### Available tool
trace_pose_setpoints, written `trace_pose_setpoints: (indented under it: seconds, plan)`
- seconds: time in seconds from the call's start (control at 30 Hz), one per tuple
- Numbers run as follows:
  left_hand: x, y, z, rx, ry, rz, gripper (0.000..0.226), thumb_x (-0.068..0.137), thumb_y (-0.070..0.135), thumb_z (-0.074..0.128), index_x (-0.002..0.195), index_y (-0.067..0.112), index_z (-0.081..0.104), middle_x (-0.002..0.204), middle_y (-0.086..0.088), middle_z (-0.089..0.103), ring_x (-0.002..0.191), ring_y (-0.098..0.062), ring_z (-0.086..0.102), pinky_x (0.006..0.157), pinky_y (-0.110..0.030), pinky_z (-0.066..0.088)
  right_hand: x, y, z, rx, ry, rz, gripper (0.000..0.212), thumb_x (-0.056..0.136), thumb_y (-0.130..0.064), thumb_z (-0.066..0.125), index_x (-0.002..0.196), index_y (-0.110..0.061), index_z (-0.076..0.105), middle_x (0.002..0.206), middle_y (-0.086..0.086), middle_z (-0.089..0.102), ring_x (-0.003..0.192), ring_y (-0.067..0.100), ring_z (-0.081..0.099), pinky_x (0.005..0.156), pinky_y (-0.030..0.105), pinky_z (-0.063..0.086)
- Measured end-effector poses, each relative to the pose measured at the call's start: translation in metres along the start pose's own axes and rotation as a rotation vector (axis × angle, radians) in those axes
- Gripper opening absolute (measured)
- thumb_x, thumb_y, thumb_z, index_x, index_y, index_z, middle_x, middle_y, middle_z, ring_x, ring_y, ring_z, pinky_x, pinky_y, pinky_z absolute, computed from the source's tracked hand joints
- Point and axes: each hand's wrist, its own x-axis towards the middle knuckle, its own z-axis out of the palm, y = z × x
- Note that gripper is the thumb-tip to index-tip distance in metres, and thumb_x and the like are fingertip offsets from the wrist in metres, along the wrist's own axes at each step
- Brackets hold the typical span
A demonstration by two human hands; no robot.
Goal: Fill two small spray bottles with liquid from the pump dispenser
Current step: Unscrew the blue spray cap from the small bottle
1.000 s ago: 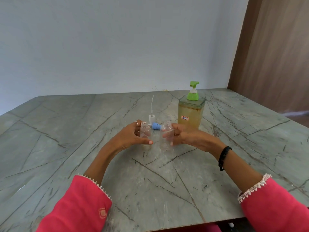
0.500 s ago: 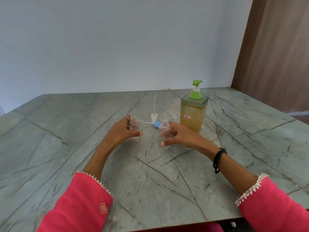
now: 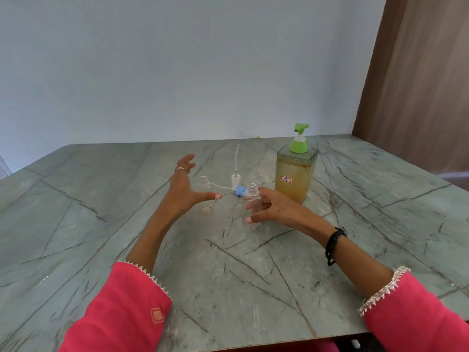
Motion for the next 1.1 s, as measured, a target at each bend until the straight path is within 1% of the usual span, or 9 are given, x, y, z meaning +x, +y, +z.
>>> trace_pose_setpoints:
  seconds: [0.17, 0.27, 0.37, 0.43, 0.5, 0.67, 0.9, 1.0, 1.1]
  plan:
    - [-0.008, 0.019, -0.006, 0.017, 0.152, 0.275, 0.098, 0.053, 0.041, 0.085, 0.133, 0.032, 0.029, 0.135, 0.005, 0.034, 0.126, -0.015, 0.032, 0.103, -0.035, 0.031, -0.001, 0.000, -0.001, 0.014, 0.001, 0.031, 0.051, 0.077, -0.015, 0.077, 0.112, -0.026, 0.042, 0.111, -0.003, 0.064, 0.103, 0.014, 0.061, 0.089, 0.026, 0.049]
    - [-0.016, 0.033, -0.002, 0.101, 0.269, 0.499, 0.065, 0.063, 0.047, 0.076, 0.116, 0.037, 0.041, 0.117, 0.014, 0.043, 0.109, -0.002, 0.037, 0.093, -0.026, 0.036, -0.003, -0.001, -0.002, 0.008, 0.001, 0.041, 0.051, 0.077, -0.014, 0.076, 0.110, -0.025, 0.039, 0.118, 0.000, 0.064, 0.102, 0.014, 0.060, 0.083, 0.020, 0.048]
    - [-0.022, 0.044, 0.007, 0.097, 0.242, 0.629, 0.030, 0.072, 0.029, 0.074, 0.096, 0.028, 0.056, 0.096, 0.013, 0.057, 0.087, 0.002, 0.049, 0.077, -0.011, 0.039, -0.005, 0.002, -0.004, 0.004, 0.013, 0.045, 0.051, 0.076, -0.015, 0.077, 0.113, -0.021, 0.042, 0.119, 0.001, 0.064, 0.105, 0.018, 0.061, 0.087, 0.025, 0.049]
    - [-0.025, 0.049, 0.015, 0.043, 0.127, 0.616, 0.020, 0.074, 0.022, 0.074, 0.088, 0.027, 0.060, 0.085, 0.013, 0.061, 0.080, -0.002, 0.057, 0.068, -0.009, 0.044, -0.005, 0.006, -0.005, -0.008, 0.024, 0.051, 0.053, 0.074, -0.017, 0.079, 0.115, -0.019, 0.046, 0.116, 0.002, 0.065, 0.107, 0.021, 0.061, 0.095, 0.036, 0.050]
    - [-0.029, 0.051, 0.023, -0.006, 0.013, 0.543, 0.025, 0.074, 0.016, 0.075, 0.086, 0.030, 0.060, 0.084, 0.018, 0.061, 0.082, -0.002, 0.059, 0.065, -0.009, 0.047, -0.005, 0.010, -0.006, -0.006, 0.034, 0.047, 0.053, 0.072, -0.018, 0.081, 0.114, -0.018, 0.049, 0.114, 0.002, 0.065, 0.106, 0.020, 0.062, 0.096, 0.041, 0.050]
    - [-0.032, 0.050, 0.033, 0.025, -0.083, 0.517, 0.030, 0.073, 0.016, 0.075, 0.091, 0.033, 0.057, 0.088, 0.026, 0.055, 0.087, -0.001, 0.057, 0.066, -0.009, 0.049, -0.006, 0.011, -0.007, -0.014, 0.042, 0.031, 0.046, 0.072, -0.018, 0.081, 0.108, -0.021, 0.052, 0.114, 0.002, 0.065, 0.105, 0.019, 0.062, 0.095, 0.039, 0.051]
    - [-0.028, 0.042, 0.031, 0.080, -0.038, 0.459, 0.029, 0.075, 0.021, 0.074, 0.091, 0.037, 0.055, 0.087, 0.026, 0.054, 0.083, 0.008, 0.054, 0.065, -0.010, 0.047, 0.000, 0.008, -0.008, -0.033, 0.098, 0.041, 0.056, 0.074, -0.014, 0.079, 0.122, -0.015, 0.051, 0.112, -0.001, 0.060, 0.102, 0.017, 0.060, 0.088, 0.030, 0.050]
    - [-0.025, 0.036, 0.025, 0.118, 0.089, 0.466, 0.027, 0.076, 0.022, 0.073, 0.097, 0.033, 0.059, 0.097, 0.020, 0.056, 0.090, 0.004, 0.049, 0.073, -0.011, 0.042, 0.006, 0.005, -0.007, -0.091, 0.133, 0.032, 0.052, 0.075, -0.018, 0.078, 0.119, -0.017, 0.051, 0.111, -0.003, 0.056, 0.089, 0.009, 0.056, 0.073, 0.019, 0.047]
    - [-0.020, 0.034, 0.016, 0.193, 0.229, 0.449, 0.033, 0.073, 0.021, 0.075, 0.102, 0.027, 0.062, 0.104, 0.019, 0.050, 0.099, 0.004, 0.036, 0.077, -0.005, 0.032, 0.013, 0.003, -0.004, -0.101, 0.178, 0.027, 0.048, 0.076, -0.019, 0.078, 0.115, -0.021, 0.050, 0.109, -0.003, 0.053, 0.089, 0.012, 0.054, 0.068, 0.021, 0.047]
